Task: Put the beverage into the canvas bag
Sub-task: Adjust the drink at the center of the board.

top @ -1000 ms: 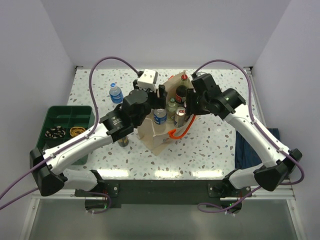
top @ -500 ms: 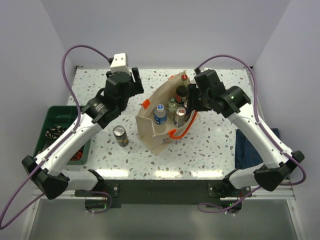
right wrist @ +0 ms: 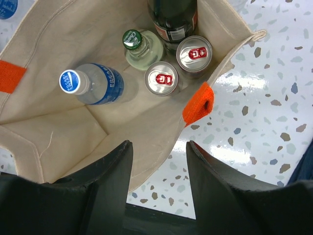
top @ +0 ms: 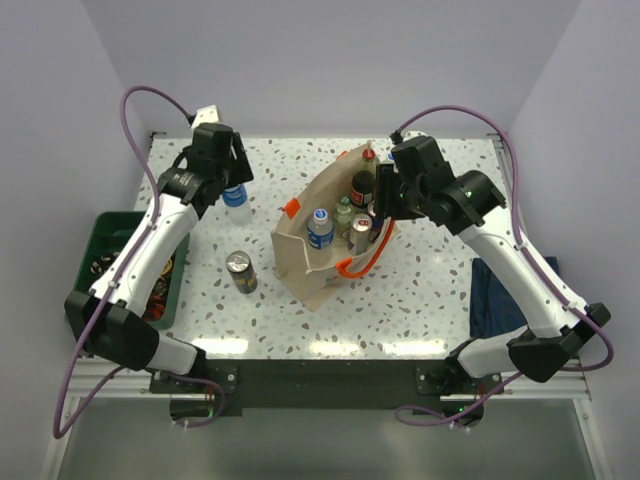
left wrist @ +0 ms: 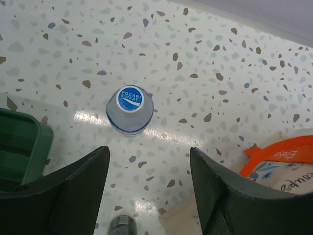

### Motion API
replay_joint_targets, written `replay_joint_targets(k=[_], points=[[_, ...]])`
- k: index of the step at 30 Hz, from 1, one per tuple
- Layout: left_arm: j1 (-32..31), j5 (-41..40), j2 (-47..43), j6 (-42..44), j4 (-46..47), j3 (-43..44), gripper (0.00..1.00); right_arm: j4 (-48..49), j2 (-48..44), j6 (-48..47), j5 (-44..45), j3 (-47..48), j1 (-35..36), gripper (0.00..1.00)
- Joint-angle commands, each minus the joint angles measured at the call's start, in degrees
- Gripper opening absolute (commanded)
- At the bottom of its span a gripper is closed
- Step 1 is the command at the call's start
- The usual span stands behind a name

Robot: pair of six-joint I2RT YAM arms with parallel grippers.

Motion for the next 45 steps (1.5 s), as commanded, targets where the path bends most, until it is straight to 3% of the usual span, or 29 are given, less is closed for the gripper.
replay_joint_targets(k=[1,20,30,40,41,45], points=[[3.3,3.6,3.1,1.6,-2.8,3.8,0.72,0.0,0.4,-0.5,1.0,1.8,-0.1,0.52],[6.3,2.9,14.3,6.1,0.3,7.0,0.72,0.9,1.1,-0.5,0.5,0.8,-0.1,0.52],[6.3,2.6,15.7,6.9,0.7,7.3,0.58,1.3,1.6,-0.5,0.8,0.6,-0.1,0.52],[6.3,1.6,16.1,7.4,1.9,7.3,0.55,1.4,1.9,-0.5,0.8,0.4,-0.1,0.52],[6.3,1.7,16.1,7.5,2.0,7.4,0.52,1.3,1.9,-0.4,0.9,0.3,0.0,0.52],[6.3,2.2,15.7,7.5,2.1,7.0,0.26,1.2,1.9,-0.4,0.9,0.1,-0.1,0.52]])
